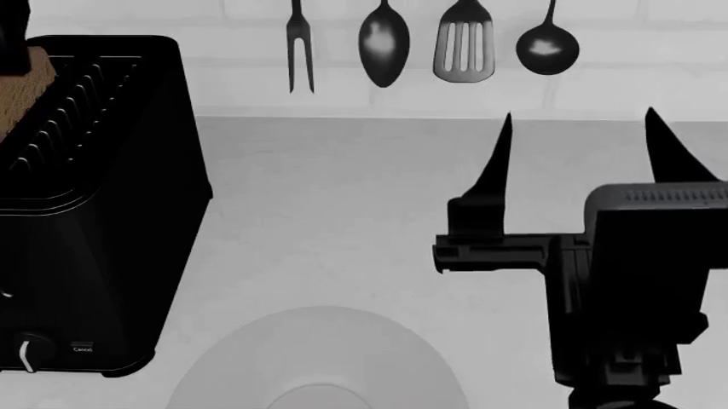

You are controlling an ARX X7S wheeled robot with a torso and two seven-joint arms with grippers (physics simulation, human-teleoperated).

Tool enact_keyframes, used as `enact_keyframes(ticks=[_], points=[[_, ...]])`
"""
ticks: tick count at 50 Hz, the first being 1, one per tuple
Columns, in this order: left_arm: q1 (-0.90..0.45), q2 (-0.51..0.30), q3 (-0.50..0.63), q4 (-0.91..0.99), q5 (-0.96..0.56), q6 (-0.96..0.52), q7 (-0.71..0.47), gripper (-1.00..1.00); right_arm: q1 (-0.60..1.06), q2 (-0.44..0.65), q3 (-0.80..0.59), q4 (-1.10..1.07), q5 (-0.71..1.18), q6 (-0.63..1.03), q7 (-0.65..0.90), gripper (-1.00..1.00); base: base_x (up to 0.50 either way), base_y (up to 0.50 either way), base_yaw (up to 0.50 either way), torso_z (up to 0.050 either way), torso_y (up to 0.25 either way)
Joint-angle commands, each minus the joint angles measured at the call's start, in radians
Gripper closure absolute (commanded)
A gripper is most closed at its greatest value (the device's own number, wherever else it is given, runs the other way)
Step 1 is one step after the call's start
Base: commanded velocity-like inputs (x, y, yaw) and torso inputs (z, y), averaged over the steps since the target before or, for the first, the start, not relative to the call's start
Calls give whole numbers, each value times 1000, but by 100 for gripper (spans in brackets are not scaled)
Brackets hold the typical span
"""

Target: Place the toasted item on a plate.

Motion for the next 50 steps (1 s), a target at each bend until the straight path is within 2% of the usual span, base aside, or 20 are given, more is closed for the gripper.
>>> enact_keyframes(ticks=[1,15,50], points=[[-10,23,64,-109,20,79,29,-100,-11,2,2,2,5,-10,2,-100,0,0,0,0,0],[-28,49,108,-254,45,170,54,-100,-27,6,1,11,4,-29,5,-100,0,0,0,0,0],[84,14,46,-114,3,74,5,-100,-57,16,5,6,13,-46,19,-100,0,0,0,0,0]])
